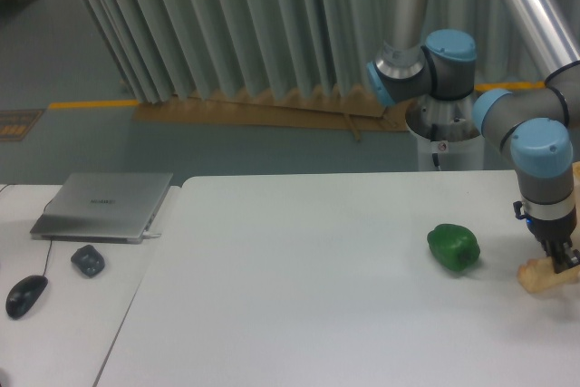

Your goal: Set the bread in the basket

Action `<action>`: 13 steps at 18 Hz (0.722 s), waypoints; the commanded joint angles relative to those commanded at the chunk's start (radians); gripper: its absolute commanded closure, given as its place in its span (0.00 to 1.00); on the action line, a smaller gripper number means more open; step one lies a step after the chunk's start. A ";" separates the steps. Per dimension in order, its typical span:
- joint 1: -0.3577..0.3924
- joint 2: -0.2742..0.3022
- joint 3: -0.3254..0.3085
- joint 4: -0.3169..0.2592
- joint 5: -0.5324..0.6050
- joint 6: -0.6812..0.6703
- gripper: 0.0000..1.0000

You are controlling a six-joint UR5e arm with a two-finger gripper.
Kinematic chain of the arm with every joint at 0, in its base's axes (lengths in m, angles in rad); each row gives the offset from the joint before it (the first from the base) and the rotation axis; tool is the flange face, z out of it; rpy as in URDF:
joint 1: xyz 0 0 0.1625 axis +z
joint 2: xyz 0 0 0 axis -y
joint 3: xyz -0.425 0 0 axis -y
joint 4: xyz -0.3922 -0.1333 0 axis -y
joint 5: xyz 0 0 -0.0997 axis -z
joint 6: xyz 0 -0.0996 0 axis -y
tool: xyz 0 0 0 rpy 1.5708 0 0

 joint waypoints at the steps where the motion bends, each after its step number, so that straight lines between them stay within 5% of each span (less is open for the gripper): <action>1: 0.000 0.011 0.008 -0.005 -0.020 -0.006 0.96; 9: 0.063 0.095 0.012 -0.035 -0.104 -0.023 0.96; 13: 0.141 0.130 0.017 -0.037 -0.104 0.116 0.96</action>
